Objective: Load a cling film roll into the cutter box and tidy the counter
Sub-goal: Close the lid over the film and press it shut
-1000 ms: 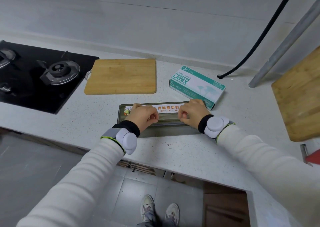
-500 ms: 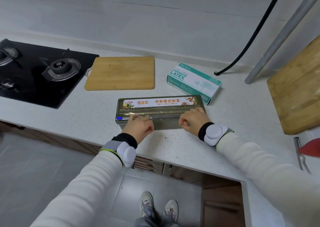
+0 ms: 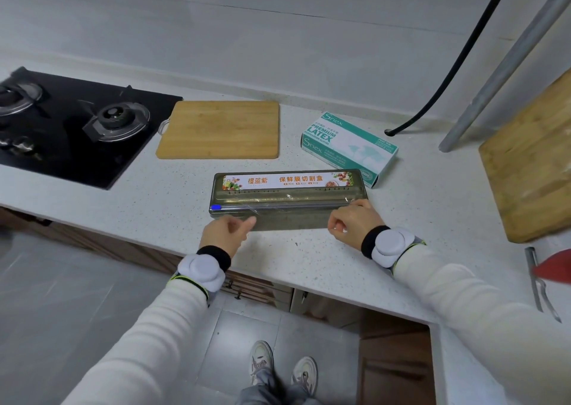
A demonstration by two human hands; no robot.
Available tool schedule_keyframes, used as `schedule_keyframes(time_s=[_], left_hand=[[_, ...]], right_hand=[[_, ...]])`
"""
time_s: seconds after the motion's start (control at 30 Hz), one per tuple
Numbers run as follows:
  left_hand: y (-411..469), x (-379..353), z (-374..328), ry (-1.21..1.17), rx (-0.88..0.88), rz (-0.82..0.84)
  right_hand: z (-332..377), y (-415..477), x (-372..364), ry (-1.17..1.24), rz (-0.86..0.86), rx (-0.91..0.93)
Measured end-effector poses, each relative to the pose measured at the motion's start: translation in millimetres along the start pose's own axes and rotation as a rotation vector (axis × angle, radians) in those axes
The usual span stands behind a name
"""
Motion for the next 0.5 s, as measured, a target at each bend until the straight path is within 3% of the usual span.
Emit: schedule_keyframes(time_s=[0.1,0.2,0.27,0.4,0.5], left_hand=[[5,2,-5,-0.187,0.129,-0.056],[4,0,-17,-0.065,0.139,-0.037],[3,-2,-28,0.099,0.077,-0.096],[11,10,-38,0.149,-0.199,-0.296],[27,24,-32,0.353,-0.305,-0.194]], right_hand=[[1,-1,3,-0.008,-0.018,-0.007],[2,-1,5,-0.008,-0.009,-0.011],[2,-1,5,-0.004,-0.003,-0.01],[2,2,7,0.014,-0.032,-0.012],[3,7,9,0.057,-0.038,0.006]])
Point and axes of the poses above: each hand's wrist, its own y-axis towards the middle knuckle, its own x-axis out of the back of the hand, z = x × y, the point moved 1 cm from there along y, towards the middle knuckle, and after that the axes turned 5 degrees about -x, right-handed, at the moved point
